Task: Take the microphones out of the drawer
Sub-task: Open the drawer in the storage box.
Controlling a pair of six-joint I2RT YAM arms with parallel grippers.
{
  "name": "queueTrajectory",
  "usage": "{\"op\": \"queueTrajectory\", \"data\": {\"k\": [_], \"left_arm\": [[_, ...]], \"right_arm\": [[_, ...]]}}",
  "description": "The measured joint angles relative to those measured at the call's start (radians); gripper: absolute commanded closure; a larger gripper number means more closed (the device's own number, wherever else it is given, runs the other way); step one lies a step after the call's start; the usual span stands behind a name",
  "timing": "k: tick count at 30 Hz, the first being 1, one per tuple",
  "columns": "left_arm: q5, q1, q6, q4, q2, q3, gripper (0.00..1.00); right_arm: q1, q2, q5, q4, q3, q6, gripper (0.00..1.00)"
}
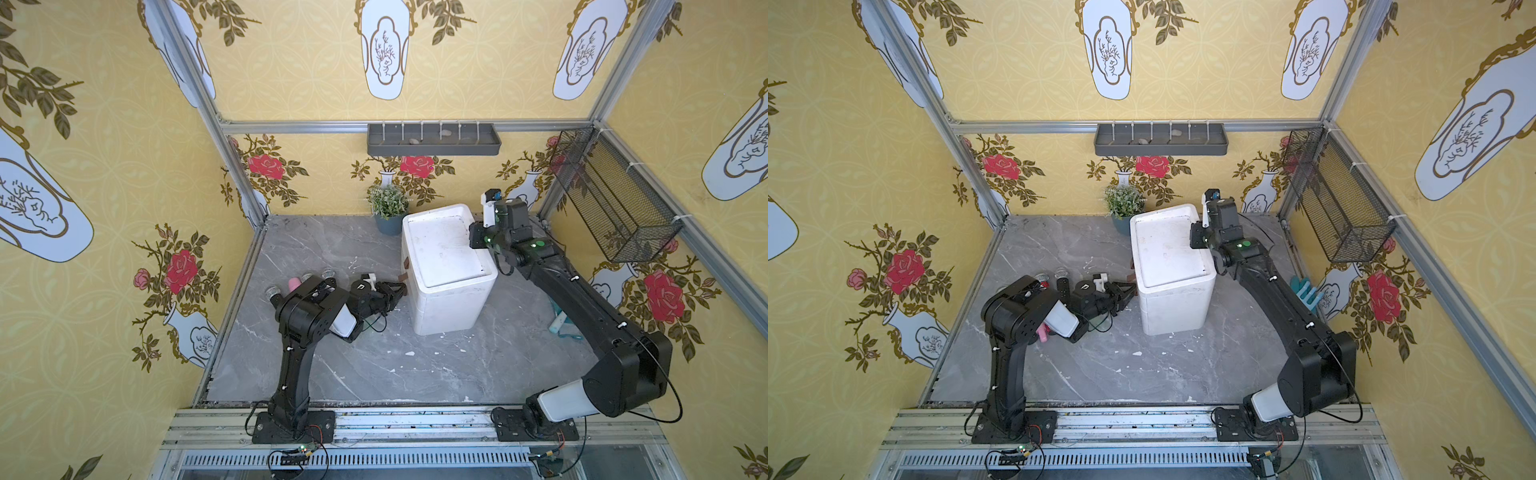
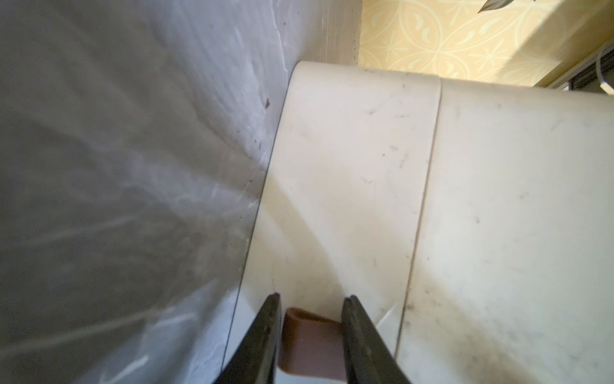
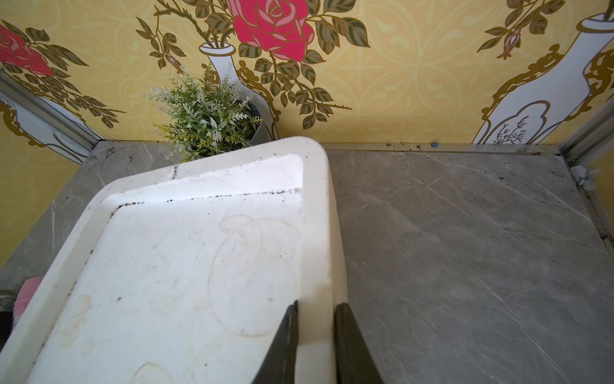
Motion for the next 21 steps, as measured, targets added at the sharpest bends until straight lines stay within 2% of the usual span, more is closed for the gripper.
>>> {"op": "queueTrajectory", "data": {"k": [8, 13, 21], "left_arm": [[-0.028, -0.01, -0.01, 0.002, 0.0, 0.003, 0.73], [-0.03, -0.011, -0.01, 0.005, -0.029, -0.015, 0.81], [-0.029, -0.012, -0.01, 0.024, -0.047, -0.027, 1.0]], "right_arm": [[0.0, 0.001, 0.006, 0.0, 0.0, 0.006, 0.85], [0.0, 0.001, 0.004, -0.002, 0.003, 0.005, 0.85], [0.0, 0.006, 0.001, -0.004, 0.008, -0.001, 0.85]]}}
